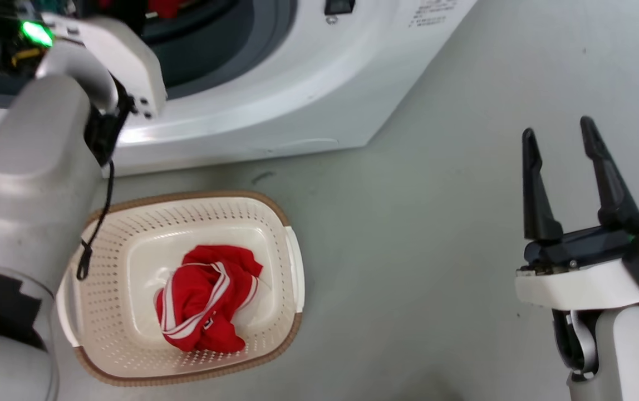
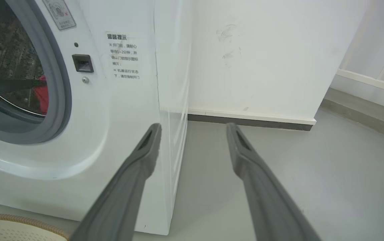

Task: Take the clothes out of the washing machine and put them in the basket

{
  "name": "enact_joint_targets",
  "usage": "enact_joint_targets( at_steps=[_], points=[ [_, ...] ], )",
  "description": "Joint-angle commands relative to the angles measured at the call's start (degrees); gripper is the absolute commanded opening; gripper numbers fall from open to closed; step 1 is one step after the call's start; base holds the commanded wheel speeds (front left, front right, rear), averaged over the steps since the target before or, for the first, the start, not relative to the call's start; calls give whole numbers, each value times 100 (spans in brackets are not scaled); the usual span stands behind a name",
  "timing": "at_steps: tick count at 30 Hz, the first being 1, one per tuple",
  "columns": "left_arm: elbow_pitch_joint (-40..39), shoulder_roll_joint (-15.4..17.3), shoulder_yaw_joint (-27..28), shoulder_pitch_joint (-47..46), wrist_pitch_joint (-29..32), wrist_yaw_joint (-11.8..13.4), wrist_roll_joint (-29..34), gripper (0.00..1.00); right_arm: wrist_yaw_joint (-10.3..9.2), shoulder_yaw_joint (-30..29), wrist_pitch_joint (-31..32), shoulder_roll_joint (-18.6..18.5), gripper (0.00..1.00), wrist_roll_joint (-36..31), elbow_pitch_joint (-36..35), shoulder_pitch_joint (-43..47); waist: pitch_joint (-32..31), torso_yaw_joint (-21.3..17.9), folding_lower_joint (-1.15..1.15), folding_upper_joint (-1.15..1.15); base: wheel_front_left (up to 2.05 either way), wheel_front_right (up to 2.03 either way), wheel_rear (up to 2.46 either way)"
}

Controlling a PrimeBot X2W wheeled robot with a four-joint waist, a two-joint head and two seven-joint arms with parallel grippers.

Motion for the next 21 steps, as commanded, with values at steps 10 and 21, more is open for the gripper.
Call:
enact_joint_targets(
  at_steps=[10,21],
  points=[
    [-960,-11,-66,1318,-523,260,11,0,-4,44,-14,4,100,-192,164,539,-1176,463,0,0,0,0,0],
    [-3114,535,63,2526,-538,1007,80,0,-4,93,-13,5,100,-299,240,950,-1924,766,0,0,0,0,0]
  ],
)
